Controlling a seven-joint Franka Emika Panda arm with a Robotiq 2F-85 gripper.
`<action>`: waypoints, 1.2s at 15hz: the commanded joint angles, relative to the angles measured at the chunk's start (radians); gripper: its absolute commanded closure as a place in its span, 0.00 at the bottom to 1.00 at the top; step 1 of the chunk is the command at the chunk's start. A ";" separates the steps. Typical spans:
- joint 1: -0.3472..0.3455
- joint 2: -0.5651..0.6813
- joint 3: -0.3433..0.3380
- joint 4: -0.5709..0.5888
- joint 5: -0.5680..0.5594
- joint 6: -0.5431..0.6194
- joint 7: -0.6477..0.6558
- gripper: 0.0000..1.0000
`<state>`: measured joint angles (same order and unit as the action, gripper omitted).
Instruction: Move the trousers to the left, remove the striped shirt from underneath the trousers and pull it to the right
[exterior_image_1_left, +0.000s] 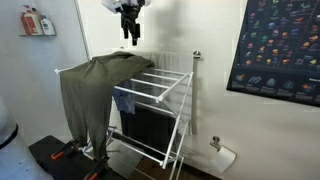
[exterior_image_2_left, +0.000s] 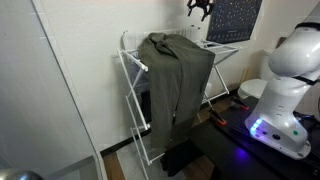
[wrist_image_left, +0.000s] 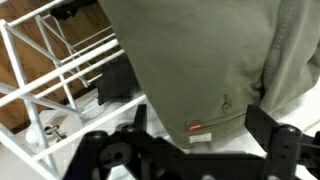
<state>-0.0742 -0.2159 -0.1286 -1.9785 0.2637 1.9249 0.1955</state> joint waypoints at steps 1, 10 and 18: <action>-0.053 0.079 -0.037 0.058 -0.038 -0.107 -0.014 0.00; -0.110 0.318 -0.076 0.162 -0.151 -0.252 -0.088 0.00; -0.089 0.448 -0.043 0.149 -0.230 -0.165 -0.136 0.00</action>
<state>-0.1734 0.2153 -0.1921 -1.8285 0.0527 1.7197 0.0710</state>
